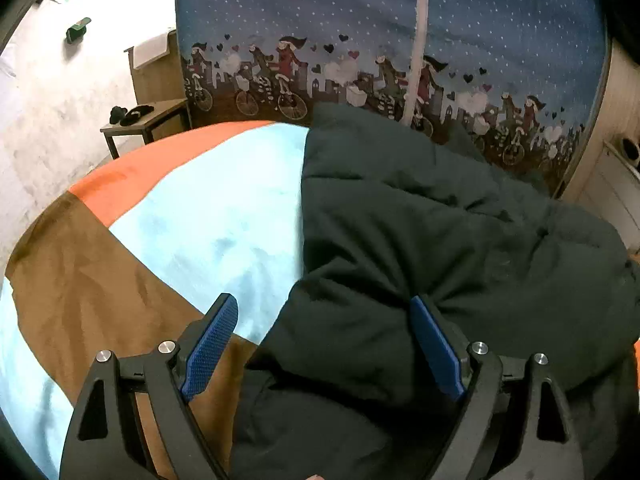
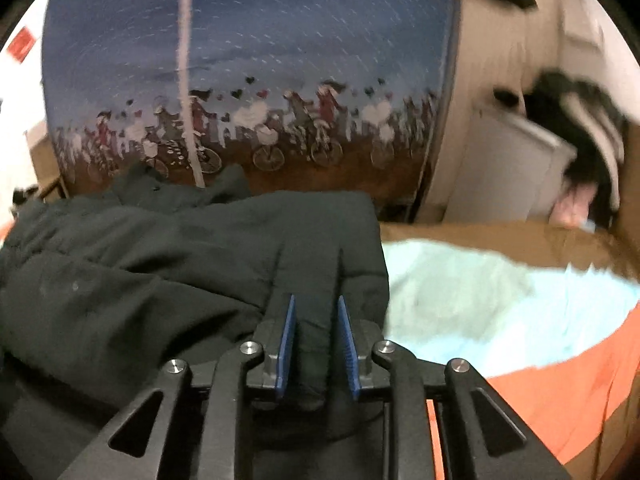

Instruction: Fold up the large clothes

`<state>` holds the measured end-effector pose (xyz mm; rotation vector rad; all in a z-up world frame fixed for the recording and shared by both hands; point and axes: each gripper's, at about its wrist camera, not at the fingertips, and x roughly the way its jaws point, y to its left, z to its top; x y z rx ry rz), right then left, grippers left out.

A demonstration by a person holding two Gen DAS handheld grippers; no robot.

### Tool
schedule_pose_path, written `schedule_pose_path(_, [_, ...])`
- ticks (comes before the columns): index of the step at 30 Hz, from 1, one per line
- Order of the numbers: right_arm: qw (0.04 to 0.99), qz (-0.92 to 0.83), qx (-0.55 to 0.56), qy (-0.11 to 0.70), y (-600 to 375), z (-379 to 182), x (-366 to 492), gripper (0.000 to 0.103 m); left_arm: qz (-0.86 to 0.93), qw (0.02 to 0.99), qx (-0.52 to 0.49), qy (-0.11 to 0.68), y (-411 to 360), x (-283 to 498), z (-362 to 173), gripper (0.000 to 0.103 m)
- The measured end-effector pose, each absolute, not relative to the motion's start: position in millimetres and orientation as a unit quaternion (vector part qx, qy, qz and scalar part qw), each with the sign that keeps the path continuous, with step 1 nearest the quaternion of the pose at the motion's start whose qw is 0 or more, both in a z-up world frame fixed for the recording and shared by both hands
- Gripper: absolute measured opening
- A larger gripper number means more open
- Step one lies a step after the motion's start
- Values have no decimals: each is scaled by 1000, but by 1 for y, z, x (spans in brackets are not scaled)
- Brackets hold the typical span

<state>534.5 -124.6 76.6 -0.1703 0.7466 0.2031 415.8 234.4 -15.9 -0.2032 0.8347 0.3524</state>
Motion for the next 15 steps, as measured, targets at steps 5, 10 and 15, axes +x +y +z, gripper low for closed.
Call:
schedule_pose_path(5, [909,152,-123,367,-97,54,531,61,170,896,-78,403,231,419,-23,86])
schedule_pose_path(10, [895,159,-114,400,-93,29,541,61,169,892,-93,408,235,421,-31,93])
schedule_pose_path(15, [887,158,-124,417,-89,16,547,61,170,890,-99,411,239,426,-35,101])
